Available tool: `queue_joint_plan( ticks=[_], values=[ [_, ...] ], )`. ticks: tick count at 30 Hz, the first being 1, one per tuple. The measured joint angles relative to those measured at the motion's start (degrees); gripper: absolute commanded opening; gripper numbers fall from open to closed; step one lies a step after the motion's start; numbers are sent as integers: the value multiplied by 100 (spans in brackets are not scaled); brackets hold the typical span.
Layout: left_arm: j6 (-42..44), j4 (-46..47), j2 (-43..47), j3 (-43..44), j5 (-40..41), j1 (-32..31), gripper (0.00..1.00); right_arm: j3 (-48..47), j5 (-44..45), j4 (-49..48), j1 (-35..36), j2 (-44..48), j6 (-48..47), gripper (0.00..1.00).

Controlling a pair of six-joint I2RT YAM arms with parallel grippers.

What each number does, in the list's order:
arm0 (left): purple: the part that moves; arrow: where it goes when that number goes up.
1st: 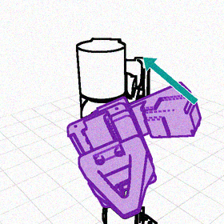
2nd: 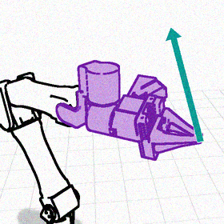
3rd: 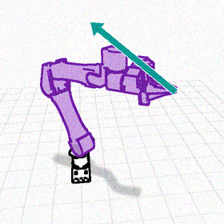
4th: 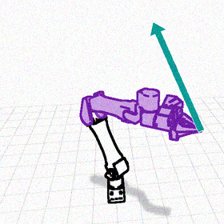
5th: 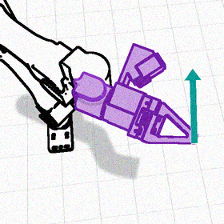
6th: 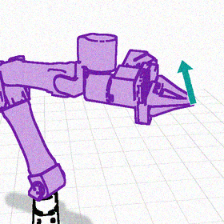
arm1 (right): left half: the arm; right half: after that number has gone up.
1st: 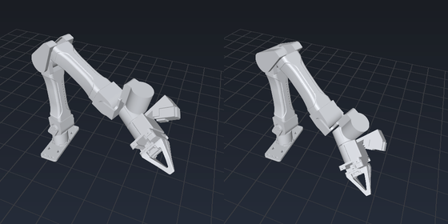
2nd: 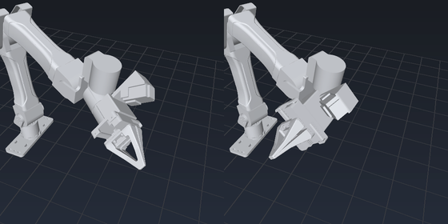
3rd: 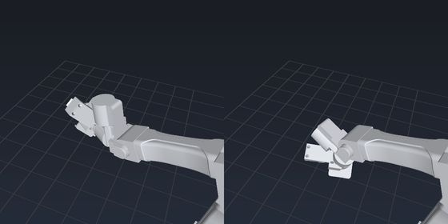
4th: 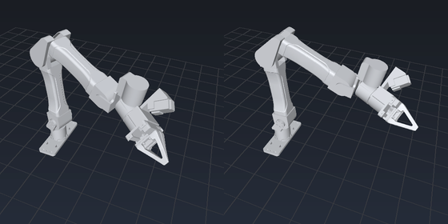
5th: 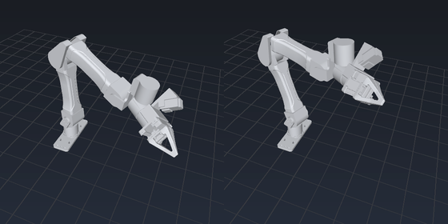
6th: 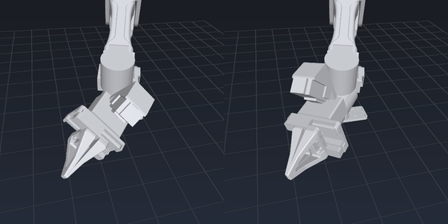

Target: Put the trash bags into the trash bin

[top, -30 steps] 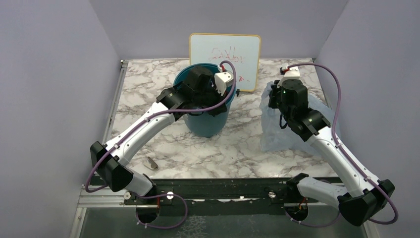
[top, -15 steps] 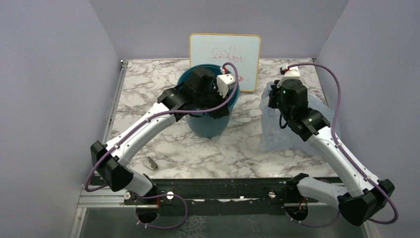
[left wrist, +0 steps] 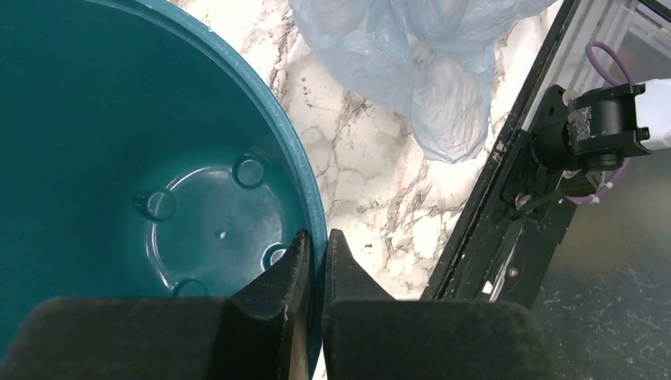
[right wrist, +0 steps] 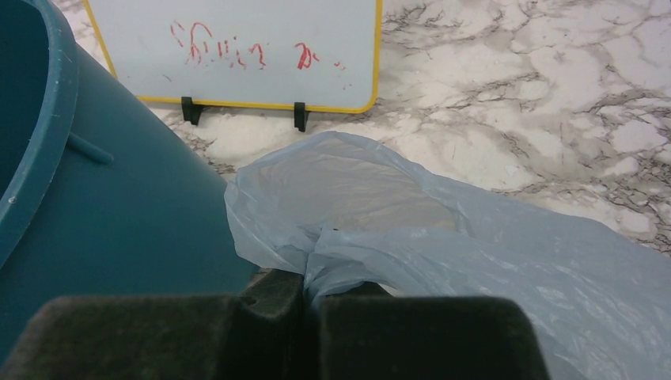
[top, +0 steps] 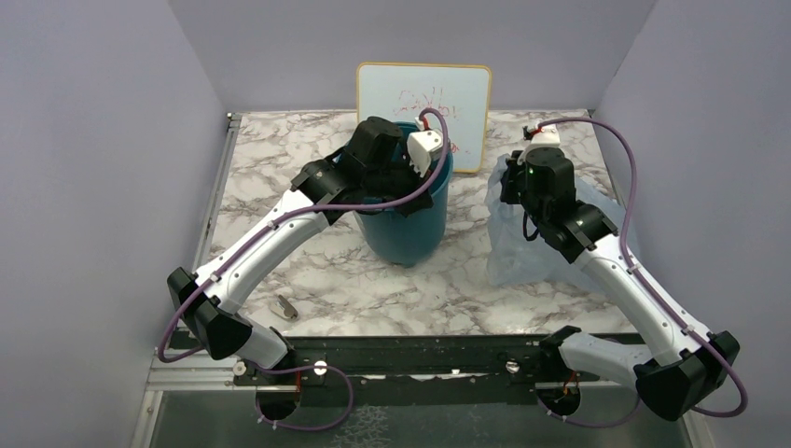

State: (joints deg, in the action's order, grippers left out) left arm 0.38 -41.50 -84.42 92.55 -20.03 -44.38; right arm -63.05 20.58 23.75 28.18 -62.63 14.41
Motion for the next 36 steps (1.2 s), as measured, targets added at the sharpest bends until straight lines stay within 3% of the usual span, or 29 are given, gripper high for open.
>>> queue_joint_plan(
  ticks=[5, 10, 15, 23, 26, 30, 36],
  values=[
    [13, -9, 0, 0, -17, 0, 19, -7, -9, 7, 0, 7, 28, 3],
    [9, -28, 0, -4, -81, -2, 21, -162, -20, 149, 0, 7, 33, 2],
    [0, -28, 0, -4, -151, -37, 33, -387, -63, 293, 0, 22, 33, 2],
    [-17, -2, 7, -17, -195, -59, 61, -551, -83, 393, 0, 210, 28, 2],
    [-22, 138, 98, -114, -212, -61, 77, -614, -83, 461, 0, 210, 11, 2],
    [-146, 549, 540, -516, -369, -63, 84, -616, -212, 614, 0, 229, -17, 1],
    [-426, 1534, 1307, -1233, -1069, -68, 84, -627, -503, 789, 0, 483, -57, 1]
  ],
)
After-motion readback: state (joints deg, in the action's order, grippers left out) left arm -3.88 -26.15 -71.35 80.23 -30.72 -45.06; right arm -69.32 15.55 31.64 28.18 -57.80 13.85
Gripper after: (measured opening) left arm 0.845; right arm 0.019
